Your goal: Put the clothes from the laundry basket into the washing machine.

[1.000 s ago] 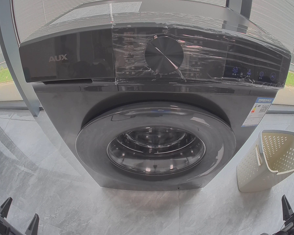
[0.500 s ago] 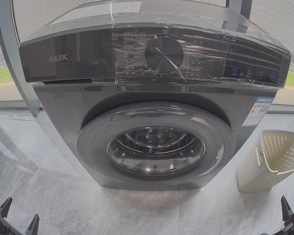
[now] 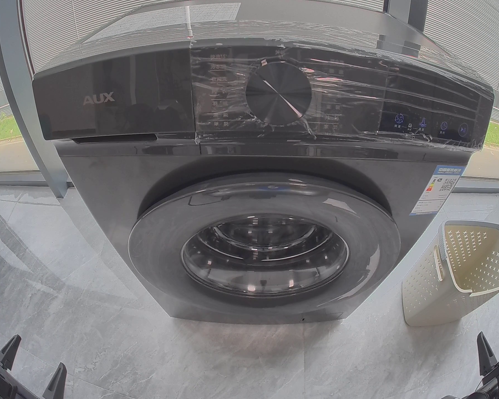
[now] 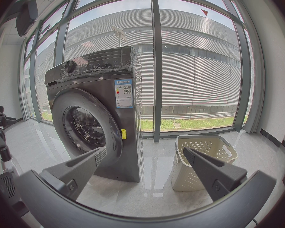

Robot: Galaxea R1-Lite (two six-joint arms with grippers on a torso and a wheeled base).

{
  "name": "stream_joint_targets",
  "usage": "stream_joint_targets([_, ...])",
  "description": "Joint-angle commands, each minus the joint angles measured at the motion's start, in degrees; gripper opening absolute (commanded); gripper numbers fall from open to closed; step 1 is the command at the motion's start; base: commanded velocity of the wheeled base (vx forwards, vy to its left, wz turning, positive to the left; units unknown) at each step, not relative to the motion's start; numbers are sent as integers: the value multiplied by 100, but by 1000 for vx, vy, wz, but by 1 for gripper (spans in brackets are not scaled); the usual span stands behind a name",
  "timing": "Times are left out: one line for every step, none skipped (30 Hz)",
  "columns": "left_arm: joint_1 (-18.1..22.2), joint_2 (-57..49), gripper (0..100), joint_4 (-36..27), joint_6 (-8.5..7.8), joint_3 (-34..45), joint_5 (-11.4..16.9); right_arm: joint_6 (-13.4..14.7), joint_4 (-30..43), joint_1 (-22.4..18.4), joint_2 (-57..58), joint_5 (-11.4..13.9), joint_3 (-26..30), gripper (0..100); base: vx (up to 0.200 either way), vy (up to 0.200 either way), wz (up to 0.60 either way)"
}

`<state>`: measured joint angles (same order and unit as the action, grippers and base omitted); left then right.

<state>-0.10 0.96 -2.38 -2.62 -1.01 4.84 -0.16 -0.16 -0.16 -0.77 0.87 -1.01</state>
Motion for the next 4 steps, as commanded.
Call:
stream_joint_targets([1, -96, 100, 0, -2, 101, -1, -2, -2, -2, 50, 1, 101, 100, 0, 0, 0])
stream_joint_targets([1, -96, 100, 0, -2, 101, -1, -2, -2, -2, 50, 1, 101, 100, 0, 0, 0])
stream_joint_targets([1, -96, 100, 0, -2, 101, -1, -2, -2, -2, 50, 1, 101, 100, 0, 0, 0])
stream_joint_targets([1, -96, 100, 0, -2, 101, -1, -2, -2, -2, 50, 1, 101, 100, 0, 0, 0])
